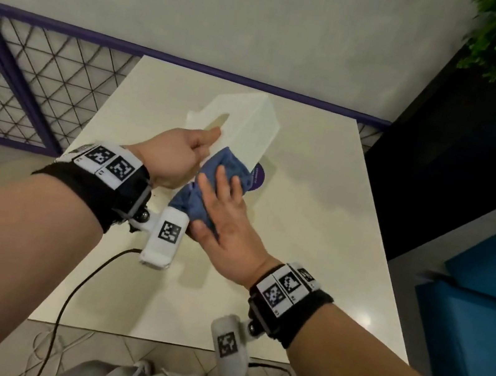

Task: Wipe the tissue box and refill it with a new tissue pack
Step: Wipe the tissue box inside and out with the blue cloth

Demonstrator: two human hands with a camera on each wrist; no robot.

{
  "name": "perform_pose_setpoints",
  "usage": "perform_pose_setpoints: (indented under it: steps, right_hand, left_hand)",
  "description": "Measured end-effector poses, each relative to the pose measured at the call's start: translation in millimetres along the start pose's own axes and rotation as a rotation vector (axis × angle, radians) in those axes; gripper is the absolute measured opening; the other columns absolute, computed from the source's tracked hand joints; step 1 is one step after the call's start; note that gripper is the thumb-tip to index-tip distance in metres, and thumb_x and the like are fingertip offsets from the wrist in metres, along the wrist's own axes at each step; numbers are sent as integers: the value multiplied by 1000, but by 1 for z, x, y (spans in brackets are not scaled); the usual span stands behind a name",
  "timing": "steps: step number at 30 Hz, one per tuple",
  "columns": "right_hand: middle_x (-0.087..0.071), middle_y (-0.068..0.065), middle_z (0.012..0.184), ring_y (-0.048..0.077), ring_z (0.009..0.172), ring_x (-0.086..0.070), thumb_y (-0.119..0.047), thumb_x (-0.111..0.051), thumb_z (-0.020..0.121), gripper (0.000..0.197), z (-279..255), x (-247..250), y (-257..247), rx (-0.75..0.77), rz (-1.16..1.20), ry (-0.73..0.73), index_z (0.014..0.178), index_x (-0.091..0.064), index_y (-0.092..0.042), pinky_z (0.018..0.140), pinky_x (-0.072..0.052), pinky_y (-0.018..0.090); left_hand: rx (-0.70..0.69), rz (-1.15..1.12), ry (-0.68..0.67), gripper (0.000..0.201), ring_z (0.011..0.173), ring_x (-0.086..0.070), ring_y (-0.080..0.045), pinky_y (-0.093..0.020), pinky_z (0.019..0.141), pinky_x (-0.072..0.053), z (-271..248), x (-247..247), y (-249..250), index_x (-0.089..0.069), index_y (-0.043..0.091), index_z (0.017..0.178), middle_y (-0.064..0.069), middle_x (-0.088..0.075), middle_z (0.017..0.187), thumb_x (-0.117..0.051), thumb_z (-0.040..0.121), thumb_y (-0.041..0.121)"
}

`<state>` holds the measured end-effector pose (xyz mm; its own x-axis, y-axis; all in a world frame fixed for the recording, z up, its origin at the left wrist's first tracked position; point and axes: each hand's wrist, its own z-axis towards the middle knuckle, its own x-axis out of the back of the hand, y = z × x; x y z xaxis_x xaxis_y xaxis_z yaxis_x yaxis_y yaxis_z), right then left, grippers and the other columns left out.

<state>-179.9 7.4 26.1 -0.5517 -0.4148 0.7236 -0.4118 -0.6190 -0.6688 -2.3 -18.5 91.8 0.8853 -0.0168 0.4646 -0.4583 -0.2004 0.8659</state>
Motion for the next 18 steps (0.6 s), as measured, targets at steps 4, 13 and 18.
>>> perform_pose_setpoints:
  steps: [4, 13, 18]
  right_hand:
    - [9, -5, 159, 20, 145, 17, -37, -38, 97, 62, 30, 25, 20, -102, 39, 156, 149, -3, -32, 120, 3, 46]
    - [-33, 7, 154, 28, 139, -36, -44, -32, 100, 54, 91, 108, 40, -474, 178, 330, 150, -21, -29, 112, -32, 37]
    - [-73, 11, 104, 31, 90, -70, -57, -84, 53, 75, 78, 117, 43, -887, 859, 456, 113, -68, -14, 88, -55, 48]
  left_hand:
    - [-38, 26, -31, 45, 134, -41, -19, -29, 110, -27, -8, -7, 3, -39, 24, 145, -1, -50, 141, -40, 101, 15]
    - [-112, 152, -79, 48, 118, -47, -6, -17, 94, -31, -27, -12, -5, -37, 35, 144, 12, -48, 134, -42, 100, 15]
    - [-127, 298, -240, 52, 107, -45, -5, -17, 93, -28, -31, 2, -13, -34, 41, 142, 27, -49, 107, -41, 100, 11]
